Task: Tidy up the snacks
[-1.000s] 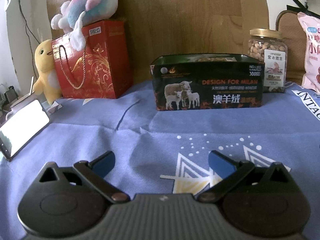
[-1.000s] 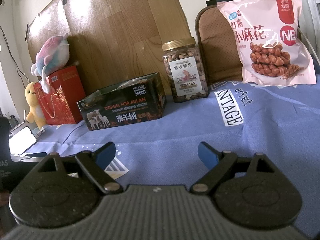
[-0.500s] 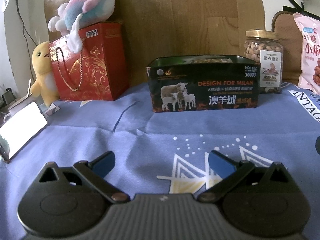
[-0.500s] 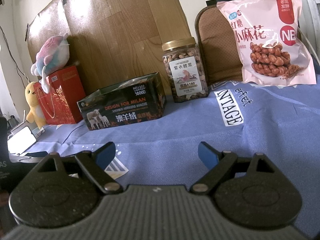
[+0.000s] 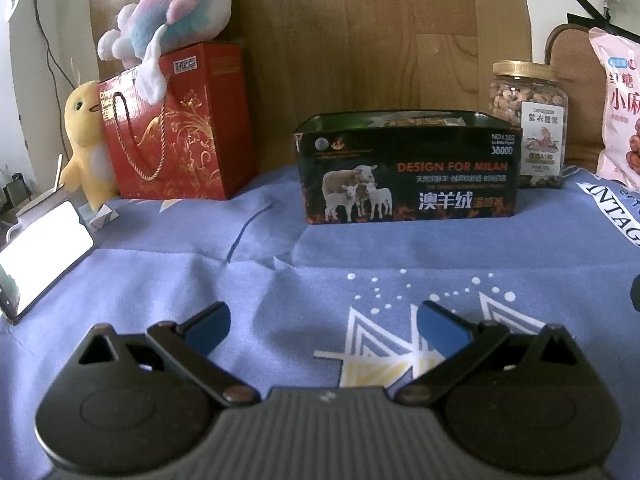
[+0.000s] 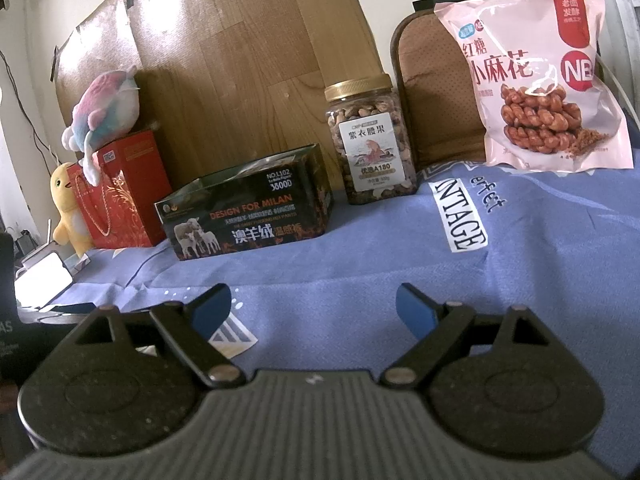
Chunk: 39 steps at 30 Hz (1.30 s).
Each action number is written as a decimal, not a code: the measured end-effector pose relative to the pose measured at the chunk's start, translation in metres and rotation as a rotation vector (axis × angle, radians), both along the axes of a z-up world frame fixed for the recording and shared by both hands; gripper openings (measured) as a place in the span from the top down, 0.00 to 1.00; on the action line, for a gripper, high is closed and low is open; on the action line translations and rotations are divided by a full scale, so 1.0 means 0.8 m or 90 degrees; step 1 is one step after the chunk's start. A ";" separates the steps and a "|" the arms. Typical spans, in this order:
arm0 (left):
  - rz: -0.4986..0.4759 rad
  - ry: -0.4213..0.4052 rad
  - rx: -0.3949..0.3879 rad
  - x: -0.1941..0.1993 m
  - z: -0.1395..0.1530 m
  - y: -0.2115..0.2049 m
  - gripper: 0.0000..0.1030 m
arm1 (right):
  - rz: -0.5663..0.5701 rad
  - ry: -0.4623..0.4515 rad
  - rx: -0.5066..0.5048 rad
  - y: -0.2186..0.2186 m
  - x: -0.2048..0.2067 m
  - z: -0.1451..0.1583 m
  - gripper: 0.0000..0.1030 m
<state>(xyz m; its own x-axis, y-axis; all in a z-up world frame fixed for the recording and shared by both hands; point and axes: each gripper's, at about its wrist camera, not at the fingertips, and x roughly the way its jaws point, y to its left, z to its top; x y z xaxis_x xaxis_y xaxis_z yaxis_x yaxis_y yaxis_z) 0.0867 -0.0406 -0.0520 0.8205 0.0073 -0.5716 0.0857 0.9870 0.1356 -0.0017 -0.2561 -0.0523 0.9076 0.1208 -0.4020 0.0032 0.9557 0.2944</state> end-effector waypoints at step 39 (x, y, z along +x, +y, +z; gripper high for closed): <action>-0.015 0.010 0.010 -0.002 -0.001 -0.004 0.00 | 0.001 -0.001 0.000 -0.002 0.000 0.001 0.11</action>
<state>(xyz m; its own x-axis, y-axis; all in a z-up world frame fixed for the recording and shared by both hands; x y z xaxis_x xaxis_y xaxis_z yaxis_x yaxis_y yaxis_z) 0.0852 -0.0440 -0.0527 0.8116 -0.0025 -0.5842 0.1111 0.9824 0.1503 -0.0013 -0.2578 -0.0511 0.9084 0.1214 -0.4002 0.0017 0.9559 0.2938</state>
